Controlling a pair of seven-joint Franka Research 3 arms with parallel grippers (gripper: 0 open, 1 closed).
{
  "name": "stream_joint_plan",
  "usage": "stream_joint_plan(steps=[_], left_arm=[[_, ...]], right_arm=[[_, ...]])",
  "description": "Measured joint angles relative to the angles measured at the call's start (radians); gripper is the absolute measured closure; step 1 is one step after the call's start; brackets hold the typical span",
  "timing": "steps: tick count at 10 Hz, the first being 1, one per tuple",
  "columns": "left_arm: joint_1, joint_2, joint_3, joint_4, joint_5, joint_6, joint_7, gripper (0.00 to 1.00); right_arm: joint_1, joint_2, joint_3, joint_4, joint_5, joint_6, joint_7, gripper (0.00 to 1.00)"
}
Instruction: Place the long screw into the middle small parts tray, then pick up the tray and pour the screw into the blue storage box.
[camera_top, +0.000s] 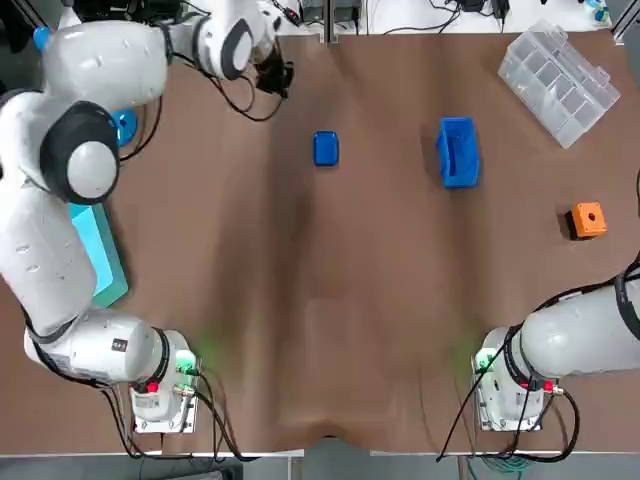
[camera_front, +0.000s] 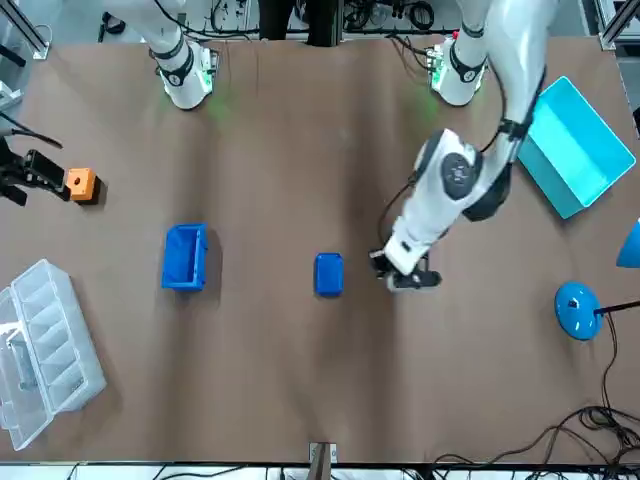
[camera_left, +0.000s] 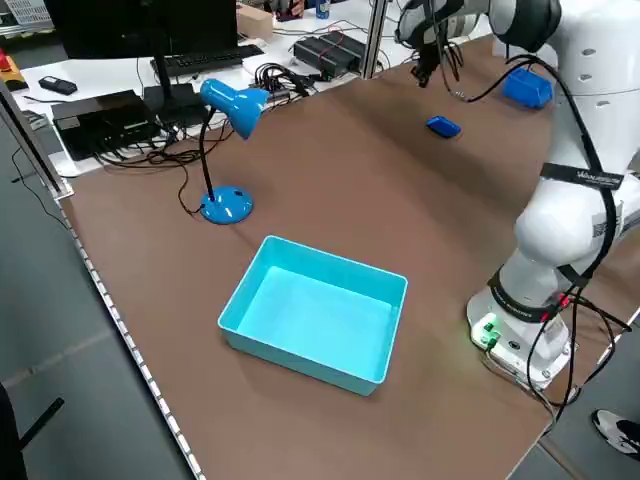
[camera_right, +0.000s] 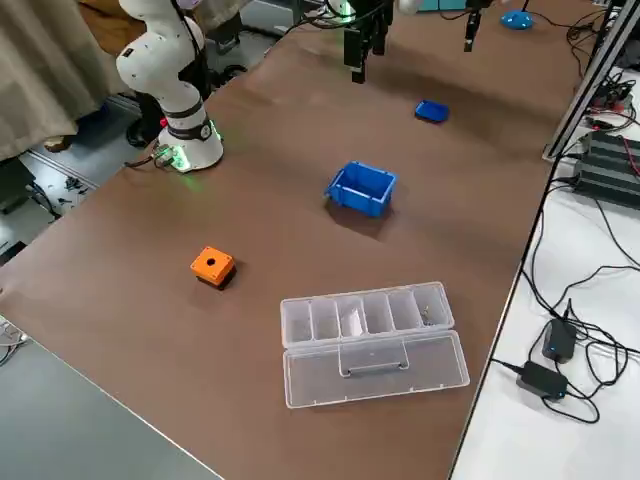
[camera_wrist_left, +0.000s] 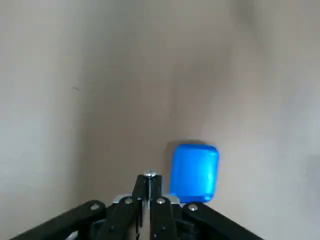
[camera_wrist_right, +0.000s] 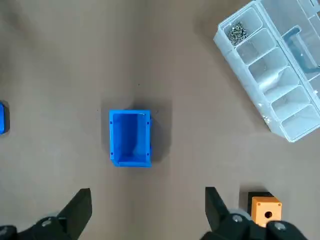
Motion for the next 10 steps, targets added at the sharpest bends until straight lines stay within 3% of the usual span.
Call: stream_joint_plan(steps=[4,6,10], left_arm=[[-0.125,0.242,0.020,0.226,0.000,0.001,-0.041,0.93],[-0.188,0.330,0.089,0.315,0.000,0.004,-0.057,0.93],[-0.225,0.362,0.104,0.327,0.000,0.002,-0.060,0.92]], right_arm=[[0.017,0.000,0.002,-0.006,0.001,-0.001,-0.001,0.00],[0.017,0.003,0.002,-0.012,0.001,0.002,-0.001,0.00],[0.025,0.033,0.002,-0.015,0.027,0.049,-0.001,0.00]])
